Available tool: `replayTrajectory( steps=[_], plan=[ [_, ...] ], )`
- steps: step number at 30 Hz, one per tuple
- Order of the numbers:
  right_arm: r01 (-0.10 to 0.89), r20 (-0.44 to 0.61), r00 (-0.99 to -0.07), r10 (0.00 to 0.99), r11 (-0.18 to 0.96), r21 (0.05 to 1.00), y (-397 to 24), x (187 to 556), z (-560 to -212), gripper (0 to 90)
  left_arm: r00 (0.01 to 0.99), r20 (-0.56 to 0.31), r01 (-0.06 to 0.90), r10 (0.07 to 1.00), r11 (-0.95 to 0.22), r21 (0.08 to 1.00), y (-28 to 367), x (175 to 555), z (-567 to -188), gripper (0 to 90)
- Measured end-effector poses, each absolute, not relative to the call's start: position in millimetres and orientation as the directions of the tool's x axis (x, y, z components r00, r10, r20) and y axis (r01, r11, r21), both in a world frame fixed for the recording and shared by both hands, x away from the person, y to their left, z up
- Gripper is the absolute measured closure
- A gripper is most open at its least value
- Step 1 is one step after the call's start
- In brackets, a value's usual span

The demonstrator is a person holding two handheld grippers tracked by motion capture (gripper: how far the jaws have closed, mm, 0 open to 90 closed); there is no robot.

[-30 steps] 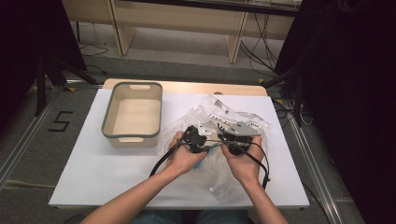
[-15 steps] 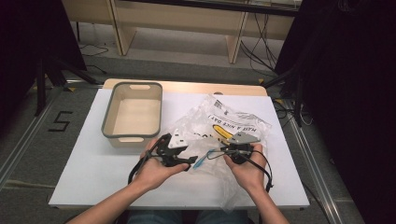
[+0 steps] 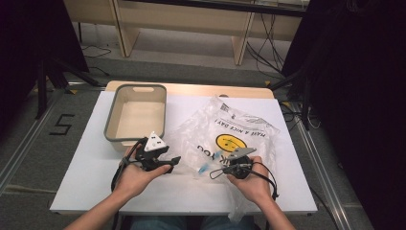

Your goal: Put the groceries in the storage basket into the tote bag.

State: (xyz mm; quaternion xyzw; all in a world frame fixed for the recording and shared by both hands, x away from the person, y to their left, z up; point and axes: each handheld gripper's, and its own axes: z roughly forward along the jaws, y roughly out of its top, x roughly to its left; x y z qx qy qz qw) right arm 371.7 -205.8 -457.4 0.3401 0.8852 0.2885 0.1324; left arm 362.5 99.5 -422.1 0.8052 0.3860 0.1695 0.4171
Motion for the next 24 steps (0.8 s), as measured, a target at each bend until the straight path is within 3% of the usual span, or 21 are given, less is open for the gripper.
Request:
replayTrajectory(
  steps=[4, 10, 18, 24],
  plan=[
    [0.527, -0.009, -0.742, 0.671, 0.590, 0.612, -208, 370, -457, 75.9, 0.620, -0.048, 0.519, 0.784, -0.364, 0.773, 105, 366, -437, 41.8],
    [0.537, 0.050, -0.660, 0.750, 0.423, 0.730, -236, 365, -424, 54.4, 0.599, -0.044, 0.543, 0.799, -0.365, 0.756, 109, 367, -448, 41.6],
    [0.589, 0.081, -0.487, 0.870, 0.259, 0.765, -285, 363, -411, 49.7, 0.599, -0.050, 0.547, 0.799, -0.363, 0.754, 108, 368, -453, 41.7],
    [0.656, 0.045, -0.378, 0.925, 0.234, 0.718, -304, 363, -421, 47.4, 0.595, -0.049, 0.549, 0.802, -0.362, 0.753, 110, 368, -453, 41.5]
  ],
)
